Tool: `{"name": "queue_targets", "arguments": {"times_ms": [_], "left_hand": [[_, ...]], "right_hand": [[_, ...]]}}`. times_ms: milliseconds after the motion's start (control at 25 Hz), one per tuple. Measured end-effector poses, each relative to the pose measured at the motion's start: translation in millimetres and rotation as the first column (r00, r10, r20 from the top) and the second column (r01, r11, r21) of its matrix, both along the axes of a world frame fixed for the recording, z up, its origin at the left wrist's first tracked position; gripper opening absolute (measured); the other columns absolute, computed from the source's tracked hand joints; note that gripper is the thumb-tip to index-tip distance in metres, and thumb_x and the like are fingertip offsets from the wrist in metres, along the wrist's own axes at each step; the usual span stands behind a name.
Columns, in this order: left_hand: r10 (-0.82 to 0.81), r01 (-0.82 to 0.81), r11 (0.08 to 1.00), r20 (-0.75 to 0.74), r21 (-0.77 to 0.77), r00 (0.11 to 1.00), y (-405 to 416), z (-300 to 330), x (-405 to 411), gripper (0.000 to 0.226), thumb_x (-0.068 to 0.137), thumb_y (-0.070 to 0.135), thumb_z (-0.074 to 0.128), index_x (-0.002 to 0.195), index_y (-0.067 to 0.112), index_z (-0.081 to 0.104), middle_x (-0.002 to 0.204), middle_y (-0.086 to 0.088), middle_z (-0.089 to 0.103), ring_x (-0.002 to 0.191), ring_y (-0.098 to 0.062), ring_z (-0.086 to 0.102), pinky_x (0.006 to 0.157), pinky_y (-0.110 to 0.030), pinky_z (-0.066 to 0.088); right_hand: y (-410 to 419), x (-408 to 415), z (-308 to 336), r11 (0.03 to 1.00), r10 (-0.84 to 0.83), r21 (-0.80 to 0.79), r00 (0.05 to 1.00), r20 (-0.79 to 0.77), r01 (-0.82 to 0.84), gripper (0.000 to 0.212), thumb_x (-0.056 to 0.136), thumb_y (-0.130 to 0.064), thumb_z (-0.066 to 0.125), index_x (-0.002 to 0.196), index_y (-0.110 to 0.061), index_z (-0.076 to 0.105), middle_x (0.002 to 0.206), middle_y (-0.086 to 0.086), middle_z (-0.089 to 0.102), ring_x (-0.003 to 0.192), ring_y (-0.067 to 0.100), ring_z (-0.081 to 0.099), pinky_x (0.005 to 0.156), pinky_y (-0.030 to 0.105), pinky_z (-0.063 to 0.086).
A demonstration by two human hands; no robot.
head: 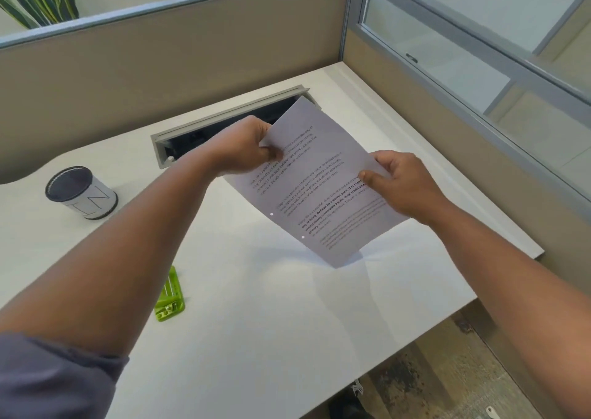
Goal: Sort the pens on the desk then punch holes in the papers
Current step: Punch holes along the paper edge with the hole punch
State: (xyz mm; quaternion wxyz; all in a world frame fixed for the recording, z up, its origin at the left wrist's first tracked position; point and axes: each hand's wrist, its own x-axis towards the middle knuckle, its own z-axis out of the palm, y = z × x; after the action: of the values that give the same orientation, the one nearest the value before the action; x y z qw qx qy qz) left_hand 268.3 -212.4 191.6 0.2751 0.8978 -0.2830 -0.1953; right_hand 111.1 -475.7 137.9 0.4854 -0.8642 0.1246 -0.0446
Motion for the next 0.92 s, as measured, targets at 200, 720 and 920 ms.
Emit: {"name": "queue_targets", "arguments": {"times_ms": [200,720,920], "left_hand": [[0.032,-0.030,0.999,0.079,-0.031,0.996,-18,-9,13,0.029,0.088,0.028,0.076,0.112,0.042,0.068,0.112,0.021,0.074,0.109,-0.002,0.067,0.092,-0.034,0.051],[0.386,-0.688,0.705,-0.721,-0.172,0.576,-110,-167,-51,0.100,0.083,0.017,0.079,0.158,0.025,0.013,0.110,-0.004,0.067,0.082,-0.016,0.067,0.067,-0.027,0.056],[0.470,-0.631,0.749,-0.509,-0.204,0.722,-132,-189,-54,0.083,0.085,0.014,0.068,0.155,0.022,0.024,0.080,-0.006,0.066,0.071,-0.013,0.064,0.058,-0.012,0.052]], "right_hand": [[-10,6,-9,0.988,-0.045,0.144,0.998,-0.040,0.050,0.010,0.096,-0.017,0.066,0.099,-0.016,0.076,0.089,-0.002,0.081,0.079,0.021,0.077,0.073,0.034,0.061],[-118,39,-67,0.904,-0.206,0.270,0.892,-0.403,0.331,0.021,0.093,-0.009,0.070,0.110,0.002,0.069,0.106,0.021,0.077,0.089,0.035,0.076,0.089,0.060,0.058],[-134,56,-96,0.945,-0.259,0.084,0.882,-0.393,0.315,0.011,0.090,-0.010,0.070,0.100,-0.005,0.071,0.098,0.013,0.077,0.079,0.029,0.074,0.079,0.044,0.061]]}}
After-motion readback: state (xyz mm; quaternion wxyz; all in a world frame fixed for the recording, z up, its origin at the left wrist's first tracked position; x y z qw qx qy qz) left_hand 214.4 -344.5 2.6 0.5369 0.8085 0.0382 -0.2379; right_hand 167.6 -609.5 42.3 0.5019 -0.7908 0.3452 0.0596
